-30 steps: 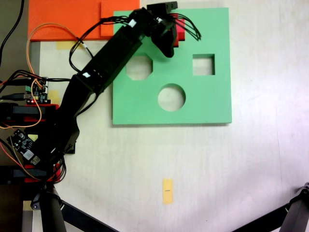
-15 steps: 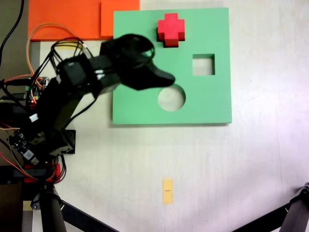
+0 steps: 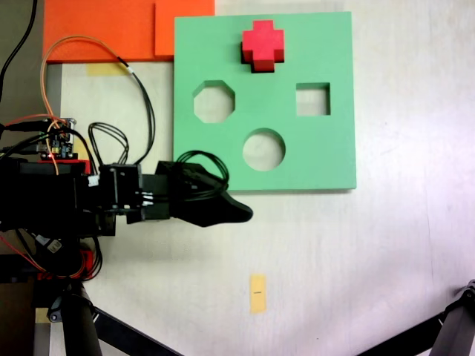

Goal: Put the cross columnar block into the corresponding hole

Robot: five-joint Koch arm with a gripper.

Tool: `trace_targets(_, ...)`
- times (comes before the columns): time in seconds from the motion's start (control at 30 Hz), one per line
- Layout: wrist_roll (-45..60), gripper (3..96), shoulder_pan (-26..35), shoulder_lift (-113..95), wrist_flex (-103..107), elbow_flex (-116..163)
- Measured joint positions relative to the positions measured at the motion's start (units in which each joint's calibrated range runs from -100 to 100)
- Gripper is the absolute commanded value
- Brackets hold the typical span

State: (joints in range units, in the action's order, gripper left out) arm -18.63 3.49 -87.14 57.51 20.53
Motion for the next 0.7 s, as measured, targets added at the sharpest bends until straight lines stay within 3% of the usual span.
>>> trace_targets(0.1,1.81,53.9,-0.05,-8.48,-17.72,22.93)
trace_targets(0.23,3.08,47.5,-0.44,-11.76,-56.39,64.77)
trace_targets(0.33,4.15,47.4,-0.34,-12.04,-77.24,75.06)
trace_targets(0.57,9.23,48.7,-0.2,-12.04,-79.98,78.39)
trace_targets(0.7,10.4,48.9,-0.2,-12.04,-70.58,78.39)
